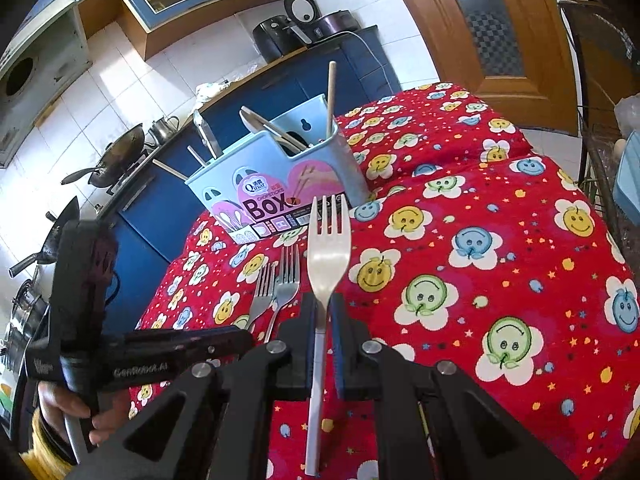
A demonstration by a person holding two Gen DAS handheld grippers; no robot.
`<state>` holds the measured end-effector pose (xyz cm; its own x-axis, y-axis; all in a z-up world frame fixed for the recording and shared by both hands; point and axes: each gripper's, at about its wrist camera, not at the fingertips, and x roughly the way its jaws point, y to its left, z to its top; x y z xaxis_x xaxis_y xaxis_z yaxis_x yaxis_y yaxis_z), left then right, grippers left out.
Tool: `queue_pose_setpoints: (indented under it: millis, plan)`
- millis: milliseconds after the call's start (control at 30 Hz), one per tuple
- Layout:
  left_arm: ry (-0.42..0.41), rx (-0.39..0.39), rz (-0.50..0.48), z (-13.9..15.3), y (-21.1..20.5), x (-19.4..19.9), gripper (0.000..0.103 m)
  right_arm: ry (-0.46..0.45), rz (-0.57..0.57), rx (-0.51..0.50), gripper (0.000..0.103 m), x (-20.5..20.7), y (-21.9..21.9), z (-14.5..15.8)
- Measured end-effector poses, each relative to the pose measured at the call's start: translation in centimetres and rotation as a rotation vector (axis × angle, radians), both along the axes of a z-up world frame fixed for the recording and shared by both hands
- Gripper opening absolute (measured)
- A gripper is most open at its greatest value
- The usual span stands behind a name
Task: Organize utensils
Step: 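Grasp a silver fork with the right tool while the left tool moves over another fork, then close the left tool on the second silver fork and lift it, then carry both forks over the blue box and release them inside with both tools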
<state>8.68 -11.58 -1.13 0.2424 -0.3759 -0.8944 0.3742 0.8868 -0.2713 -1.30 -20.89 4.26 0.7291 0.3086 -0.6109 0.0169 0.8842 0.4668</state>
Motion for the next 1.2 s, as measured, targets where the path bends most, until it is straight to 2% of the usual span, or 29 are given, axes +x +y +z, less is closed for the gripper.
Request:
queue_pose_setpoints:
  millis: [167, 367, 633, 733, 933, 1200]
  plan:
    - [0.005, 0.038, -0.016, -0.1, -0.5, 0.4, 0.007, -0.004, -0.002, 0.012, 0.009, -0.1, -0.3, 0.0]
    - [-0.030, -0.034, 0.014, 0.1, 0.7, -0.1, 0.004, -0.022, 0.006, 0.018, 0.009, -0.2, -0.2, 0.3]
    - [-0.191, -0.197, 0.092, 2.4, 3.8, -2.5, 0.004, -0.085, 0.012, 0.018, 0.009, -0.4, 0.2, 1.4]
    - [-0.289, -0.243, 0.121, 4.1, 4.9, -3.1, 0.004, -0.115, 0.014, 0.011, 0.009, -0.3, 0.4, 2.0]
    - [-0.426, -0.347, 0.173, 7.3, 6.6, -3.0, 0.004, -0.188, 0.014, -0.012, 0.009, 0.1, 1.0, 3.5]
    - [-0.543, -0.347, 0.215, 10.5, 6.8, -0.9, 0.004, -0.273, 0.008, -0.064, 0.009, 1.7, 1.2, 6.3]
